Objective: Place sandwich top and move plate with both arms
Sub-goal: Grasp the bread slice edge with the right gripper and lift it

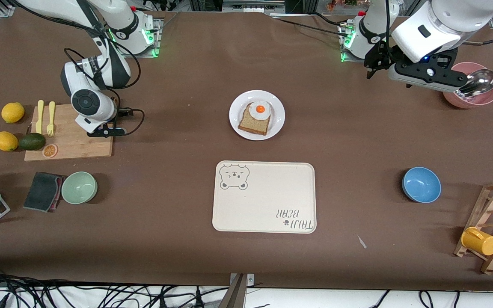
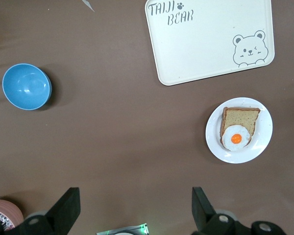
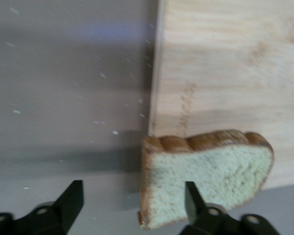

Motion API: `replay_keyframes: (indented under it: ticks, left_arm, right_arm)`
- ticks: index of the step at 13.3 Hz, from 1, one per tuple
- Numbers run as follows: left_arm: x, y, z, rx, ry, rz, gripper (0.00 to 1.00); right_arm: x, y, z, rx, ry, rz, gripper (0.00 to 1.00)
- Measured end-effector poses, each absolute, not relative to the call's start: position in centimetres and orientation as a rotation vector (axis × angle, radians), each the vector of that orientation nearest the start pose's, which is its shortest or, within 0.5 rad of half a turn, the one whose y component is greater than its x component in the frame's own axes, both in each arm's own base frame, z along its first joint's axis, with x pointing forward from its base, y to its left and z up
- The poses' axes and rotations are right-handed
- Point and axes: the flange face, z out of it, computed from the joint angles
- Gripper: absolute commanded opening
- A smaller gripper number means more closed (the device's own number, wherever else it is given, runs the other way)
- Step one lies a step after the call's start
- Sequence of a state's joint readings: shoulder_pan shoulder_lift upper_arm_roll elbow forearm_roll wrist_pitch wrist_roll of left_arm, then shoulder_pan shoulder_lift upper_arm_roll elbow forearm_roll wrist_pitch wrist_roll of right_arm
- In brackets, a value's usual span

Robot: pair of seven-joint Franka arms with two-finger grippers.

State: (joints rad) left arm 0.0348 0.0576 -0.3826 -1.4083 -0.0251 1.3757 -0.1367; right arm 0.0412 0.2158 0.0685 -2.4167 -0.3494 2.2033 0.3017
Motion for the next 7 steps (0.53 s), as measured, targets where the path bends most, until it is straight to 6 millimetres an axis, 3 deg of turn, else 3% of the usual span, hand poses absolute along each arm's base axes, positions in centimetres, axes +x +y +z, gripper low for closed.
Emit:
replay_keyframes:
  ticks: [5,7]
  left_arm:
    - [51.8,-18.5,65.4,-3.144,0.344,0.15,1.0]
    - [51.8,-18.5,65.4,-3.143,0.344,0.15,1.0]
  right_arm:
    - [43.1,3.4,17.4,-3.515,0.005,0.689,0.8]
    - [42.9,3.4,16.8,-3.52,0.036,0.704,0.73]
